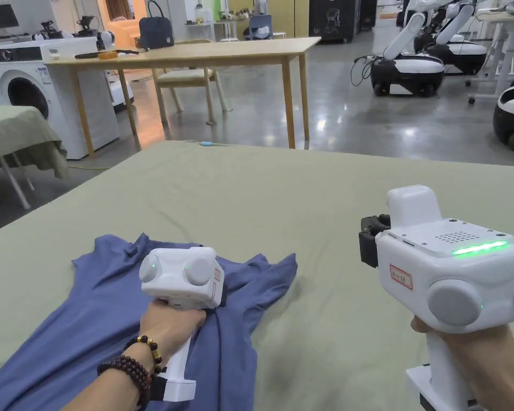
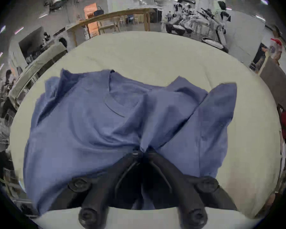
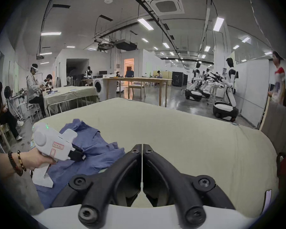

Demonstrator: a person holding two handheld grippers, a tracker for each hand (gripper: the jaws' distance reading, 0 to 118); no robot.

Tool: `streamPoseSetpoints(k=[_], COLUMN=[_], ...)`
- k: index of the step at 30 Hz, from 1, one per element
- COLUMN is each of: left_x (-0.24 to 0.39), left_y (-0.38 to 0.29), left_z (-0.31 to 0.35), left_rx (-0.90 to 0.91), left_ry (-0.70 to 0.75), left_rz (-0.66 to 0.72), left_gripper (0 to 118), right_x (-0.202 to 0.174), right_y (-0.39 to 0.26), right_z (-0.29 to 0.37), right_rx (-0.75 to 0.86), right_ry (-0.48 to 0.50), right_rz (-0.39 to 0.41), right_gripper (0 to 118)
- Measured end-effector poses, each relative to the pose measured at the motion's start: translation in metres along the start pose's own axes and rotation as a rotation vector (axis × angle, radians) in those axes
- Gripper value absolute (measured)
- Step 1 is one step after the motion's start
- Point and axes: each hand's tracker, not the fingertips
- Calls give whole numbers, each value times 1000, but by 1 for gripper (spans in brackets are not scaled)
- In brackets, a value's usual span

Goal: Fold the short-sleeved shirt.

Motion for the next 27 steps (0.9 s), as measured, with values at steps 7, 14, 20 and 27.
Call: streamPoseSetpoints(k=[7, 14, 20, 27], left_x=[-4, -8, 56, 246], left_y=[2, 3, 26, 61], left_z=[-17, 25, 98, 177], left_rx=[1, 251, 391, 421], left_ry=[-17, -340, -567, -880], left_rz=[60, 89, -36, -310], left_gripper=[0, 0, 0, 0], right_x=[13, 30, 55, 104], right_y=[-5, -9, 1, 32], right_z=[5, 15, 61, 187], right_rx=[-5, 10, 86, 204], right_ry=[-21, -26, -30, -161], right_rz=[-2, -29, -77, -47], right_gripper=[3, 3, 3, 3])
